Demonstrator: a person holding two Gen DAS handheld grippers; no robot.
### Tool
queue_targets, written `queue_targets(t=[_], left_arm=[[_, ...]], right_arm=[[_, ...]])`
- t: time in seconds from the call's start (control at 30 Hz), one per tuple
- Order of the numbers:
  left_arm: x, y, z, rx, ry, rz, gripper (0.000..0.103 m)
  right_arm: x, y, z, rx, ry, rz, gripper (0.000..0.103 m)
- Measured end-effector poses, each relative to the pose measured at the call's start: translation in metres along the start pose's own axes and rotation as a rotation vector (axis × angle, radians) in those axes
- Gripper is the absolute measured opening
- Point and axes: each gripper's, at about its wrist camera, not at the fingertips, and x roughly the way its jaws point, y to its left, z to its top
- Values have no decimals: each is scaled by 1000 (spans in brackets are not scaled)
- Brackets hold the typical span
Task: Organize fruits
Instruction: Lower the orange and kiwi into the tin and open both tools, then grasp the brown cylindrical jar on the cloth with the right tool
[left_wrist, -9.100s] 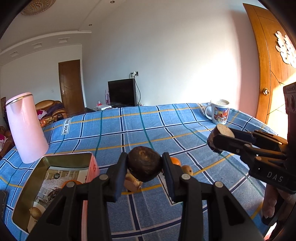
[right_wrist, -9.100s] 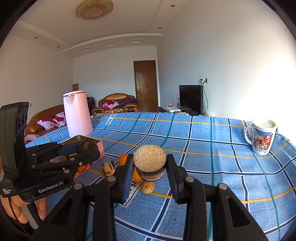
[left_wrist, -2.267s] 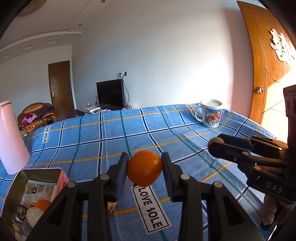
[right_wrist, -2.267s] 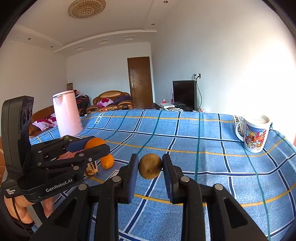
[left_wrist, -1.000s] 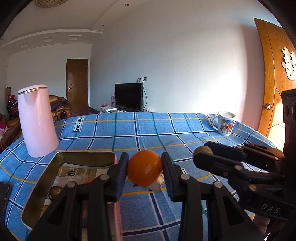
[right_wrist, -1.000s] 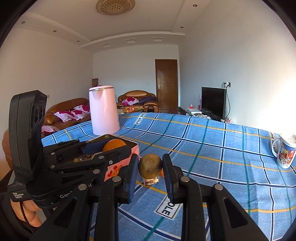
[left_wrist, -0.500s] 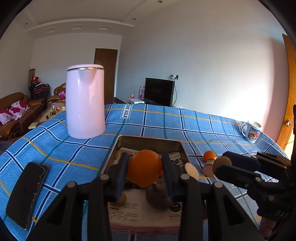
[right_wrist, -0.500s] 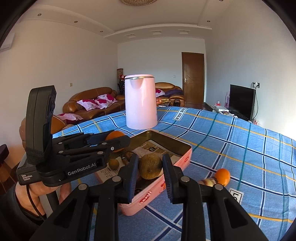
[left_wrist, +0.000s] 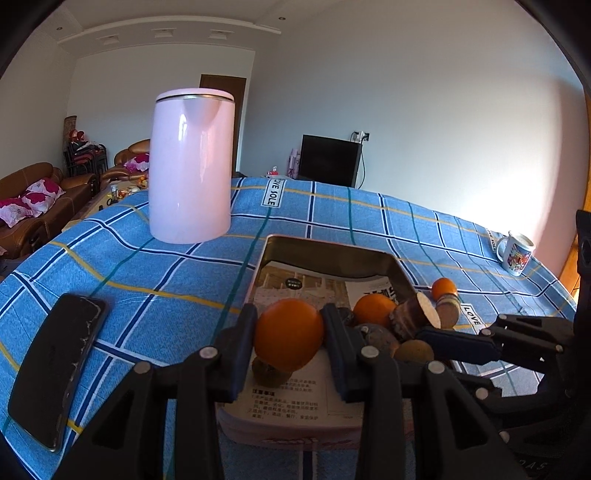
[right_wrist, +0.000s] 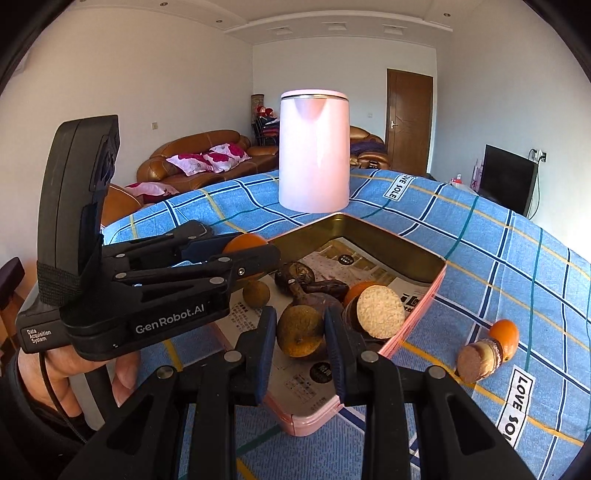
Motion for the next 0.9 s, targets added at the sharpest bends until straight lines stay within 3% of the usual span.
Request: queue_targets(t=[0.13, 0.2, 0.3, 0.43, 0.53, 0.7, 0.9], left_arm=[[-1, 1, -2, -3, 0, 11, 39], [-3, 1, -1, -2, -5, 11, 40], [-8, 2, 0, -8, -26, 22, 59], [-14, 0, 3, -8, -41, 21, 62], [-17, -3, 4, -6, -60, 25, 70], [-14, -14, 8, 8, -61, 19, 72], [-7, -31, 8, 44, -43, 4, 73]], right_arm=[[4, 5, 0, -10, 28, 8, 31], [-2, 5, 0, -3, 4, 11, 42], [-7, -1, -1, 18, -25, -7, 53], [-20, -13, 0, 36, -56, -53, 53], [-41, -36, -2, 36, -75, -159, 53], [-65, -98, -13, 129, -58, -319, 53], [-46, -117, -21, 153, 12, -309, 53]])
